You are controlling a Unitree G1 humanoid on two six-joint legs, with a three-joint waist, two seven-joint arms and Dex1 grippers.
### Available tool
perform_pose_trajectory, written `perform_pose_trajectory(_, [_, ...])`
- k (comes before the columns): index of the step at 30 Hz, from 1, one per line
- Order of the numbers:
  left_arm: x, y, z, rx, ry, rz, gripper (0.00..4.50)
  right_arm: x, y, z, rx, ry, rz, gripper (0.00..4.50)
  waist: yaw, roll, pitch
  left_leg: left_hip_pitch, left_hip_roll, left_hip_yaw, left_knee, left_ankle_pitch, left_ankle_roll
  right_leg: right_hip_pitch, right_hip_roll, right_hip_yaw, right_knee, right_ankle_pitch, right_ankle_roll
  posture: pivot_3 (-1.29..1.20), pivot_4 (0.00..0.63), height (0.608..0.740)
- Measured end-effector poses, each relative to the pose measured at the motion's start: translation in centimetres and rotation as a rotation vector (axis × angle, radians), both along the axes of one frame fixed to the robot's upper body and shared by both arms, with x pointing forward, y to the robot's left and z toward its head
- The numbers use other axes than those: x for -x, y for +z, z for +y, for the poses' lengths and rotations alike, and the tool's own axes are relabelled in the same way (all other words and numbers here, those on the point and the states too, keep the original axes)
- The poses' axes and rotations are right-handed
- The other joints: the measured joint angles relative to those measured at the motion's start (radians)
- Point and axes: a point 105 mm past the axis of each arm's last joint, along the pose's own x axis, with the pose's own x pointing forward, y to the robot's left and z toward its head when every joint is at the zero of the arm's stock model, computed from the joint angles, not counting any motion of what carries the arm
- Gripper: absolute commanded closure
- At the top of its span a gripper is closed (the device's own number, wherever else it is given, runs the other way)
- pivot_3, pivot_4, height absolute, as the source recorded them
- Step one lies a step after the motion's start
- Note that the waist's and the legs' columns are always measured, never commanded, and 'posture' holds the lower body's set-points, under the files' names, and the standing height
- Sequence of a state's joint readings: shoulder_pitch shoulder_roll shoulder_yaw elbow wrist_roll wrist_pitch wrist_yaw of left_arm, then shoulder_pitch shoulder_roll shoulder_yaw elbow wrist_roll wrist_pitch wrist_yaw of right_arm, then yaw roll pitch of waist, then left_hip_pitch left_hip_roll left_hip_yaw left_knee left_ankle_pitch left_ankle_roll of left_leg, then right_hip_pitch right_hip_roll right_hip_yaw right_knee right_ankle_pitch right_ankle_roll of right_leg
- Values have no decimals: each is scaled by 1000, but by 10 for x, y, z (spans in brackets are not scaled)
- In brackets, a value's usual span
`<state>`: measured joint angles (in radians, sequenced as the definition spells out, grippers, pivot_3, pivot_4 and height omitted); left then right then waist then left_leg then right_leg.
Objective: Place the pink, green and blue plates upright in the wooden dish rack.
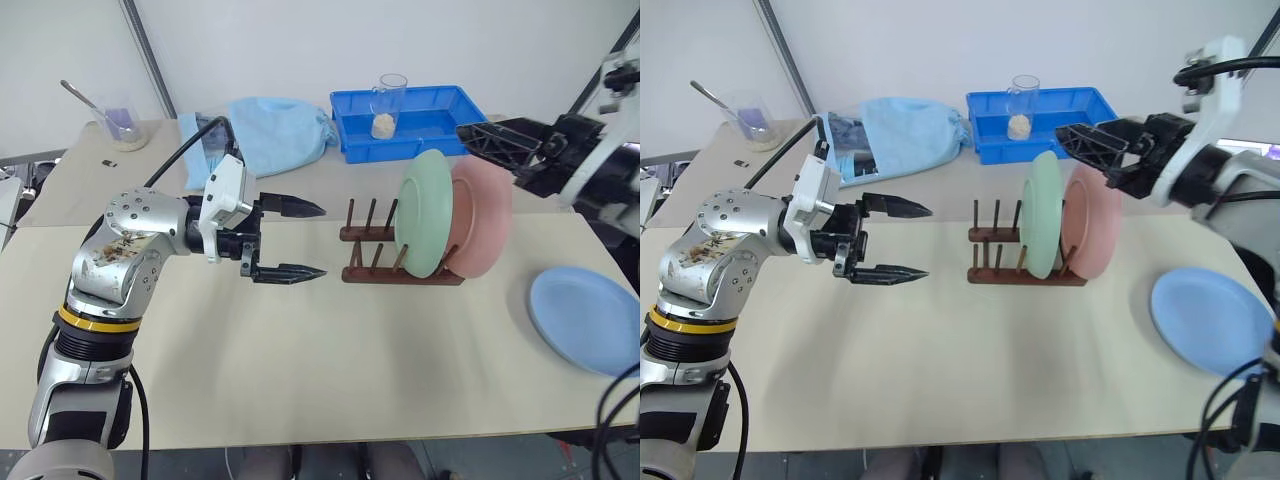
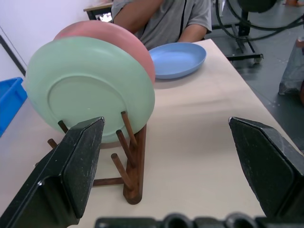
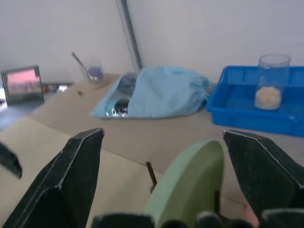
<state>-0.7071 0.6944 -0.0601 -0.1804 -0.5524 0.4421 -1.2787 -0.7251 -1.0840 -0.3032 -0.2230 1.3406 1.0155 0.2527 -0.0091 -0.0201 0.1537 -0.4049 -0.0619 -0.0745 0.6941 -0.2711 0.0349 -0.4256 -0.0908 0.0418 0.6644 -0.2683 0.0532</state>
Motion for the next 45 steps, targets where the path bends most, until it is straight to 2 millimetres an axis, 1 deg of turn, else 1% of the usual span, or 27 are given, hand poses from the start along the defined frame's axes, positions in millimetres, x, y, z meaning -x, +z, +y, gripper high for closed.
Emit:
perform_pose_trajectory(2, [2, -1, -2, 1, -18, 5, 0, 18, 6, -4, 71, 16, -18, 53, 1, 0, 0, 0, 0, 0, 0, -1, 1, 1, 0, 0, 0, 0, 0, 0, 150, 740])
perform_pose_trajectory(3, [3, -1, -3, 1, -32, 9, 0, 25, 5, -7, 104, 12, -13, 53, 2, 0, 0, 0, 0, 0, 0, -1, 1, 1, 0, 0, -1, 0, 0, 0, 150, 740])
perform_pose_trajectory(6, [7, -3, -7, 1, -76, 21, 0, 43, -11, -17, 199, -9, 57, 53, 6, 0, 0, 0, 0, 0, 1, -1, 1, 2, 0, 0, -1, 0, 0, 0, 150, 740])
perform_pose_trajectory(8, [10, -3, -11, 0, -119, 43, 0, 55, -30, -25, 270, -37, 129, 53, 10, 0, 0, 1, 1, 1, 1, -1, 2, 2, 0, 1, 0, 0, 1, 0, 150, 740])
perform_pose_trajectory(11, [11, -3, -15, -15, -165, 58, 0, 71, -79, -41, 451, -130, 288, 53, 20, 0, 0, 2, 1, 1, 2, -1, 2, 3, 1, 0, 1, 0, 1, 0, 150, 740])
perform_pose_trajectory(13, [10, -4, -19, -14, -182, 58, 0, 78, -107, -52, 540, -181, 368, 53, 21, 0, 0, 2, 0, 2, 3, -1, 2, 4, 0, 1, 1, 1, 2, 0, 150, 740])
perform_pose_trajectory(15, [11, -5, -23, -12, -198, 37, 0, 80, -126, -64, 609, -243, 410, 53, 21, 0, 0, 2, 0, 2, 3, -1, 1, 5, 0, 1, 0, 2, 3, 0, 150, 740])
perform_pose_trajectory(17, [11, -7, -24, -15, -207, 27, 0, 77, -147, -76, 647, -315, 440, 53, 18, 0, 0, 3, -1, 3, 3, -1, 1, 5, 0, 2, 0, 2, 3, 0, 150, 740])
perform_pose_trajectory(20, [13, -6, -25, -16, -217, 10, 0, 71, -174, -92, 649, -408, 483, 53, 17, 0, 0, 4, 0, 4, 3, -1, 1, 5, 0, 3, 0, 2, 4, 0, 150, 740])
perform_pose_trajectory(24, [15, -9, -24, -17, -208, 15, 0, 59, -192, -117, 645, -531, 503, 53, 16, 0, 0, 5, 0, 4, 2, 0, 1, 5, 1, 3, 0, 2, 3, 0, 150, 740])
perform_pose_trajectory(28, [16, -10, -24, -16, -195, 7, 0, 50, -213, -135, 630, -602, 540, 53, 17, 0, 0, 4, -1, 4, 2, 0, 1, 5, 0, 3, 0, 2, 3, 0, 150, 740])
perform_pose_trajectory(29, [16, -9, -24, -16, -191, 2, 0, 47, -217, -138, 621, -615, 546, 283, 18, 0, 0, 5, -1, 4, 2, 0, 1, 5, 0, 3, 0, 2, 3, 0, 150, 740])
perform_pose_trajectory(31, [16, -8, -25, -14, -184, -3, 0, 41, -221, -142, 611, -629, 549, 893, 18, 0, 0, 5, -1, 4, 2, 0, 1, 5, 0, 4, 0, 2, 3, 0, 150, 740])
perform_pose_trajectory(34, [15, -8, -25, -10, -174, -4, 0, 34, -222, -144, 588, -642, 542, 1875, 17, 0, 0, 5, -1, 4, 2, 0, 1, 4, 1, 4, 0, 2, 3, 0, 150, 740])
perform_pose_trajectory(35, [15, -8, -25, -9, -171, -5, 0, 33, -222, -145, 578, -648, 543, 2290, 18, 0, 0, 5, -1, 4, 2, 0, 1, 4, 0, 4, 0, 2, 3, 0, 150, 740])
perform_pose_trajectory(39, [15, -8, -25, -8, -167, -5, 0, 32, -225, -147, 561, -649, 556, 3574, 19, 0, 0, 5, -1, 4, 2, 0, 1, 4, 0, 4, 0, 2, 3, 0, 150, 740])
perform_pose_trajectory(41, [14, -8, -25, -7, -164, -4, 0, 32, -226, -146, 553, -647, 559, 4328, 19, 0, 0, 5, -1, 4, 2, 0, 1, 4, 0, 4, 0, 2, 3, 0, 150, 740])
perform_pose_trajectory(42, [14, -8, -25, -6, -162, -4, 0, 31, -225, -146, 556, -653, 552, 4455, 18, 0, 0, 5, -1, 4, 2, 0, 1, 5, 0, 4, 0, 2, 3, 0, 150, 740])
perform_pose_trajectory(44, [14, -8, -25, -5, -159, -4, 0, 30, -220, -148, 559, -667, 536, 4455, 17, 0, 0, 6, -1, 4, 2, 0, 1, 6, 0, 4, 0, 2, 3, 0, 150, 740])
perform_pose_trajectory(45, [14, -8, -25, -4, -156, -4, 0, 30, -221, -148, 556, -667, 539, 4455, 16, 0, 0, 6, -1, 4, 2, 0, 1, 5, 0, 4, 0, 2, 3, 0, 150, 740])
